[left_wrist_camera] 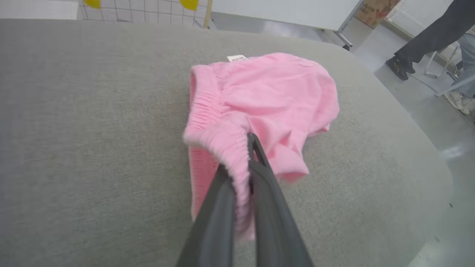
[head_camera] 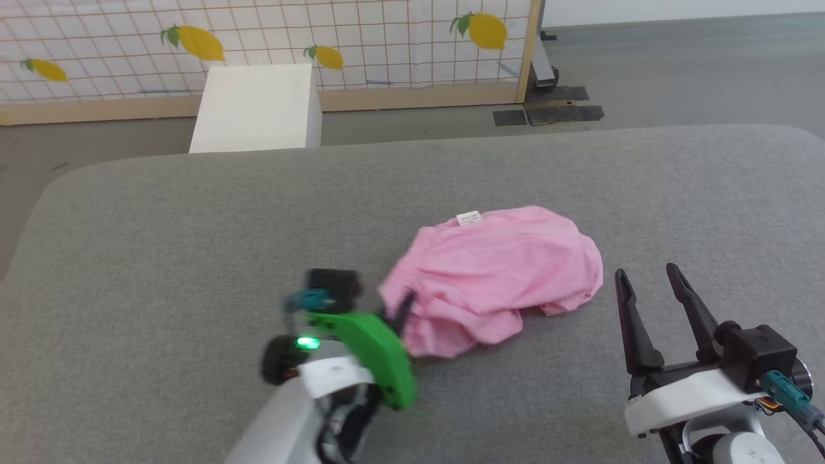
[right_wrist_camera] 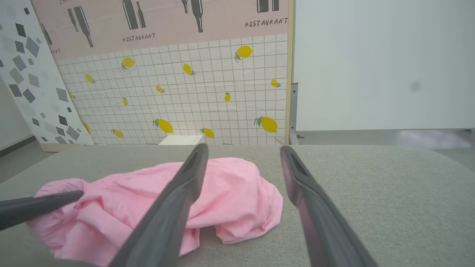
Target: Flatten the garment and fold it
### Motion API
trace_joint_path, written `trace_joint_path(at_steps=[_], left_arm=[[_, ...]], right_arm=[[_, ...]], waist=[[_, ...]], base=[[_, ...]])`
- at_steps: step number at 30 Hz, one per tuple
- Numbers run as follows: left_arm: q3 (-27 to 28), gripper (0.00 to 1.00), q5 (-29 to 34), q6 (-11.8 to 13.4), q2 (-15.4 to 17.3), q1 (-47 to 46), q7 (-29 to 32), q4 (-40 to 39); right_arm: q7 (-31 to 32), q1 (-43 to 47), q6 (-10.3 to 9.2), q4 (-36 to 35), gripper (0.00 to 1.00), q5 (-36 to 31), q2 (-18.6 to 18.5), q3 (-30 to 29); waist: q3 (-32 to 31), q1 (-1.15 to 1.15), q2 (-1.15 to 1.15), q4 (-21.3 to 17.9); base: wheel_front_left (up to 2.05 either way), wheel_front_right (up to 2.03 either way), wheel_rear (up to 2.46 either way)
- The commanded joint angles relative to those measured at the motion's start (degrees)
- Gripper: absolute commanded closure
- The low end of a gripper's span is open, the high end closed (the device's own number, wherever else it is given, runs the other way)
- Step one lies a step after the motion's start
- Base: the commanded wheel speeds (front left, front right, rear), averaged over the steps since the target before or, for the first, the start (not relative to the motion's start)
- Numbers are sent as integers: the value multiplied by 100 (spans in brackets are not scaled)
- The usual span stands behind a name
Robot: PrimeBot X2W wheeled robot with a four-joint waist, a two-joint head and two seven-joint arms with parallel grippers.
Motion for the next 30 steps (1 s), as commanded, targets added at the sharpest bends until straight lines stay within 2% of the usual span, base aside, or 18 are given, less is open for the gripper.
trace_joint_path(at_steps=[1, 6, 10, 12, 13, 14, 18, 21, 26, 30], left_arm=[[235, 100, -80, 159, 117, 176, -212, -118], [996, 100, -241, 692, 485, 778, -628, -614], [1371, 100, -248, 1045, 848, 1319, -617, -868], [1453, 100, -330, 1102, 936, 1550, -516, -957], [1482, 72, -389, 1108, 951, 1632, -469, -995], [1512, 1, -424, 1117, 974, 1708, -450, -1039], [1630, 0, -503, 1186, 899, 1851, -621, -1235], [1789, 0, -528, 1078, 750, 1781, -1204, -1359], [1817, 0, -221, 854, 530, 1549, -2337, -1423], [1878, 0, 90, 667, 345, 1310, -2640, -1409]], right_arm=[[-5, -22, -9, -13, 0, 15, 3, 14], [22, 26, -9, -39, 0, 3, 3, 17], [49, 46, -9, -59, 0, -13, 3, 8], [64, 42, -9, -69, 0, -13, 3, -6], [73, 38, -9, -72, 0, -14, 3, -11], [94, 32, -9, -72, 0, -18, 3, -10], [219, 7, -9, -40, 0, -37, 3, -14], [448, -8, -9, 35, 0, -79, 3, -56], [1313, -214, -9, 425, 0, -182, 3, -240], [2061, -573, -9, 826, 0, -202, 3, -208]], waist=[[-22, 0, 0, 62], [-52, 0, 0, 198], [-34, 0, 0, 315], [-7, 0, 0, 369], [9, 0, 0, 395], [29, 0, 0, 426], [105, 0, 0, 536], [178, 0, 0, 630], [338, 0, 0, 761], [522, 0, 0, 863]], base=[[0, 0, 0], [0, 0, 0], [0, 0, 0], [0, 0, 0], [0, 0, 0], [0, 0, 0], [0, 0, 0], [0, 0, 0], [0, 0, 0], [0, 0, 0]])
